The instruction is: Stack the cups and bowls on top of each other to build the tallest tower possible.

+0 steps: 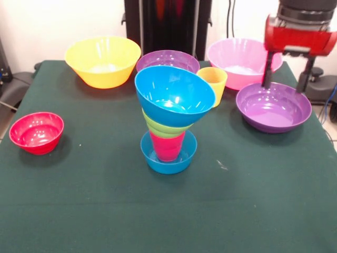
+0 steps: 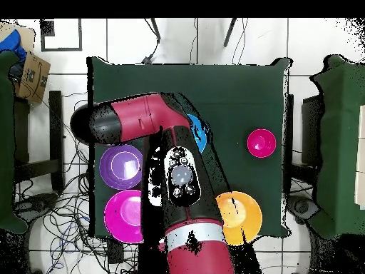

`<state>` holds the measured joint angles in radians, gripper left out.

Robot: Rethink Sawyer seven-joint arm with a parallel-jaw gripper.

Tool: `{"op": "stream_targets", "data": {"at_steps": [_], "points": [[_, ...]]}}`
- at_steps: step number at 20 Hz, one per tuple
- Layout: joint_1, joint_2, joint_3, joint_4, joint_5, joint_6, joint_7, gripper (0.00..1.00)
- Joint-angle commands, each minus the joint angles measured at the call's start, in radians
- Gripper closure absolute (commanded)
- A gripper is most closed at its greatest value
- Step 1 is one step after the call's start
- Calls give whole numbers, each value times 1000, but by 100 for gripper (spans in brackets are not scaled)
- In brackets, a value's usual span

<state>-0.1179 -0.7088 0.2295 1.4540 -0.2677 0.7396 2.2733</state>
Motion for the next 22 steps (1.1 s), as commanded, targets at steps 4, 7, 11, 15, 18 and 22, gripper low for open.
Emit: {"op": "stream_targets", "data": {"at_steps": [4, 7, 11, 15, 18, 22], "points": [[64, 133, -116, -84, -73, -54, 132, 0], [82, 153, -131, -88, -56, -59, 133, 0], [111, 153, -159, -87, -38, -28, 135, 0], [128, 150, -163, -81, 1, 17, 122, 0], [145, 155, -172, -85, 17, 36, 126, 0], [171, 160, -182, -73, 40, 40, 144, 0]]}}
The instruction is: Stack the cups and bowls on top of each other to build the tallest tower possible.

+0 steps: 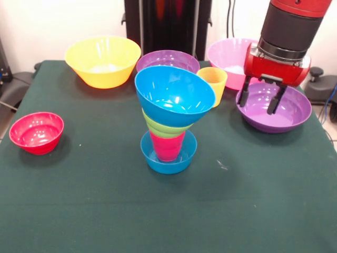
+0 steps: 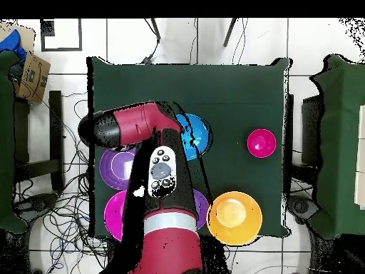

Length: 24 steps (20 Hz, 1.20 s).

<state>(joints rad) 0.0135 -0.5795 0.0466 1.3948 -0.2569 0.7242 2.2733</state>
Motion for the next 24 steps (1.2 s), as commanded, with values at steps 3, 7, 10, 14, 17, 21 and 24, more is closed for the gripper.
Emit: {"op": "stream_targets", "data": {"at_steps": [3, 7, 10, 14, 17, 21, 24], "points": [[54, 30, -5, 12, 49, 39, 152, 0], [62, 38, -3, 61, 78, -31, 166, 0], [57, 42, 14, 86, 108, -65, 159, 0], [67, 46, 22, 101, 141, -75, 156, 0], [87, 51, 6, 110, 155, -97, 178, 0], [94, 52, 1, 140, 173, -148, 181, 0], [111, 55, -9, 164, 192, -186, 200, 0]]}}
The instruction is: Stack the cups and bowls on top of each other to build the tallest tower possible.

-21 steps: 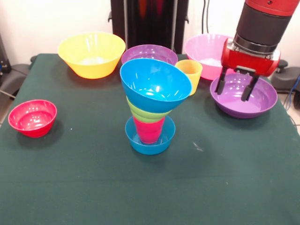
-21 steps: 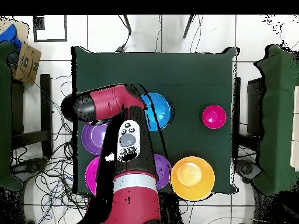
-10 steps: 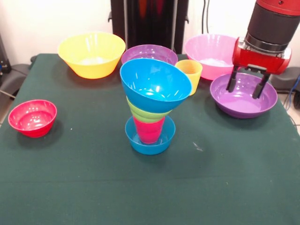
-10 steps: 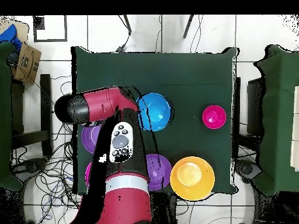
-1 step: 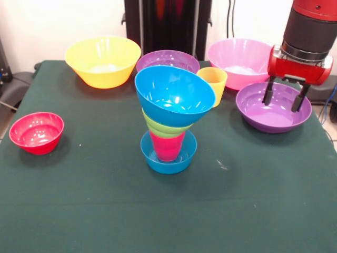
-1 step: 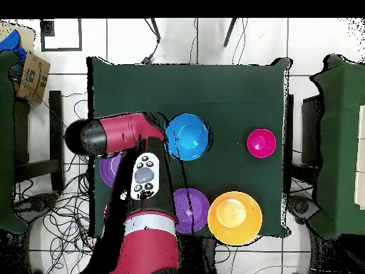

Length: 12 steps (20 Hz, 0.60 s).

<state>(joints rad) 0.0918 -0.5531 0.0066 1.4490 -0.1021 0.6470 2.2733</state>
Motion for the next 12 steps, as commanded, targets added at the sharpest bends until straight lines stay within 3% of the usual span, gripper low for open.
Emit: {"op": "stream_targets", "data": {"at_steps": [1, 12], "points": [[40, 30, 27, 117, 44, -118, 208, 0], [84, 47, 19, 195, 141, -248, 240, 0]]}}
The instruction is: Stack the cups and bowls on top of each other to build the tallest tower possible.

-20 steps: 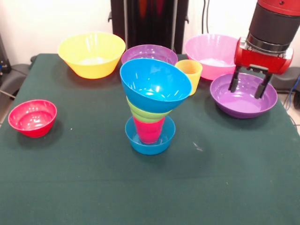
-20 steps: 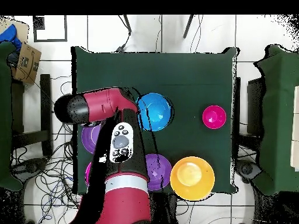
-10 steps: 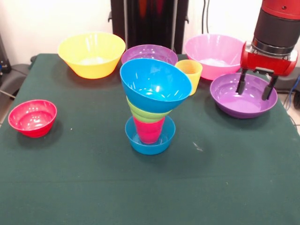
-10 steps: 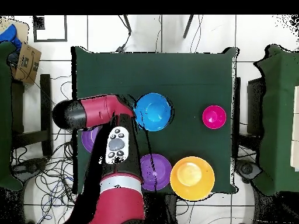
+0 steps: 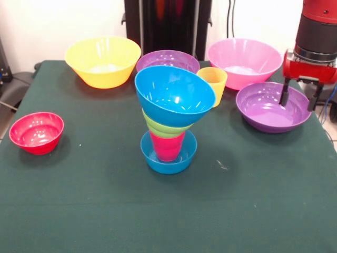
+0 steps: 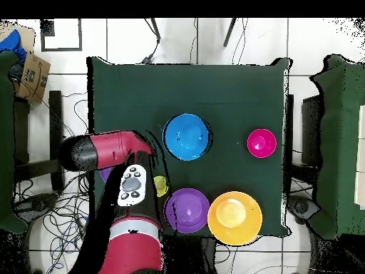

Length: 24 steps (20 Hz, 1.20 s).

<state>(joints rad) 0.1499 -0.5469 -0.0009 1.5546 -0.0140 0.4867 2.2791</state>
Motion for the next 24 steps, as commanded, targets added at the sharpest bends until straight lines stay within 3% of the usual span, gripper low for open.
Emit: {"op": "stream_targets", "data": {"at_steps": [1, 7, 19, 24], "points": [[31, 42, 23, 94, 60, -95, 232, 0], [45, 59, 11, 109, 88, -152, 217, 0], [169, 165, -161, 40, 161, -199, 275, 0], [185, 180, -164, 26, 197, -204, 266, 0]]}}
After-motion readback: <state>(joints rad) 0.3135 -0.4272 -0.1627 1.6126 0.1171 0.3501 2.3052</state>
